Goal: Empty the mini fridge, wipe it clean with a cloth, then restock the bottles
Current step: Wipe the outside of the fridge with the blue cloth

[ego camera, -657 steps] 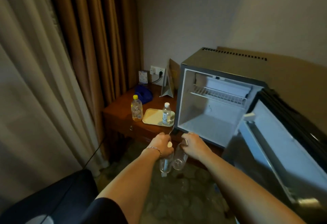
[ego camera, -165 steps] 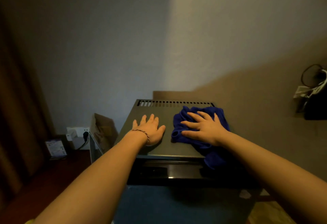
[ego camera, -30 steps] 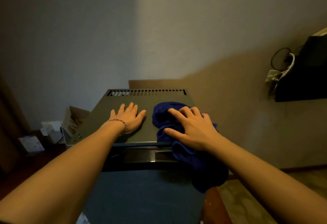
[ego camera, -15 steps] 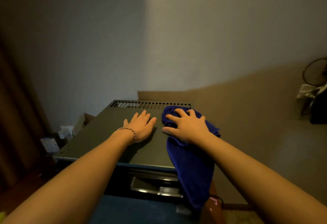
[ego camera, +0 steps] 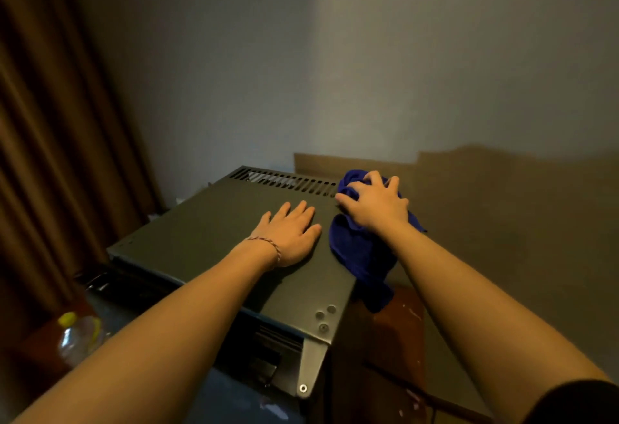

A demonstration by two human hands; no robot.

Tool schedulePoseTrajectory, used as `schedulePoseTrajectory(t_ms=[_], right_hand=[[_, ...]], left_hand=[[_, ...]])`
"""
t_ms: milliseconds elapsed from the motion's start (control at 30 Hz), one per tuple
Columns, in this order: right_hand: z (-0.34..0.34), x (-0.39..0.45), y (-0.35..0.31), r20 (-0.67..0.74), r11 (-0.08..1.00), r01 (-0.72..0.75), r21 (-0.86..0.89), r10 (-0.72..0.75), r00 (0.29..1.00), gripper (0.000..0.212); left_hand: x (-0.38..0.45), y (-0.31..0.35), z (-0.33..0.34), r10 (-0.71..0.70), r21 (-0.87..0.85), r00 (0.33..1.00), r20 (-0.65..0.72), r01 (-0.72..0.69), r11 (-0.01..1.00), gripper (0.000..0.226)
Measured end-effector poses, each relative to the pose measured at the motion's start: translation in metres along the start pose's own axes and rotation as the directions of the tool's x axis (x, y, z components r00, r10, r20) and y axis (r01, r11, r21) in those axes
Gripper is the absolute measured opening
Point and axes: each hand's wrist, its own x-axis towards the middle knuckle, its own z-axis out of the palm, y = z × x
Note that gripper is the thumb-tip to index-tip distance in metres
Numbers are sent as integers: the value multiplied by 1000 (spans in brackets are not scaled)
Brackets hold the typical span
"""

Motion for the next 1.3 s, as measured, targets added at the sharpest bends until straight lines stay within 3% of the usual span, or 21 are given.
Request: schedulePoseTrajectory(t_ms=[233, 400, 500, 633, 867, 1300], right_hand=[[2, -58, -3, -66, 989, 113, 99, -106, 992, 42], [21, -130, -13, -273, 951, 238, 198, -180, 945, 46], [28, -155, -17, -297, 915, 219, 339, -117, 948, 53], [30, -176, -25, -319, 867, 196, 458, -46, 947, 36], [37, -190, -38, -336, 797, 124, 591, 103, 936, 27], [45, -99, 1, -262, 615, 55, 787, 252, 931, 31]], left_hand=[[-23, 2, 2, -30, 21, 999, 24, 30, 999, 61], [-34, 3, 3, -12, 10, 1000, 10, 12, 1000, 59], [-44, 2, 5, 5, 7, 1000, 9, -5, 1000, 57], [-57, 0, 6, 43, 21, 999, 14, -43, 999, 58], [-58, 0, 7, 65, 8, 998, 16, -65, 998, 60], [-4, 44, -1, -12, -14, 998, 69, 13, 1000, 58]])
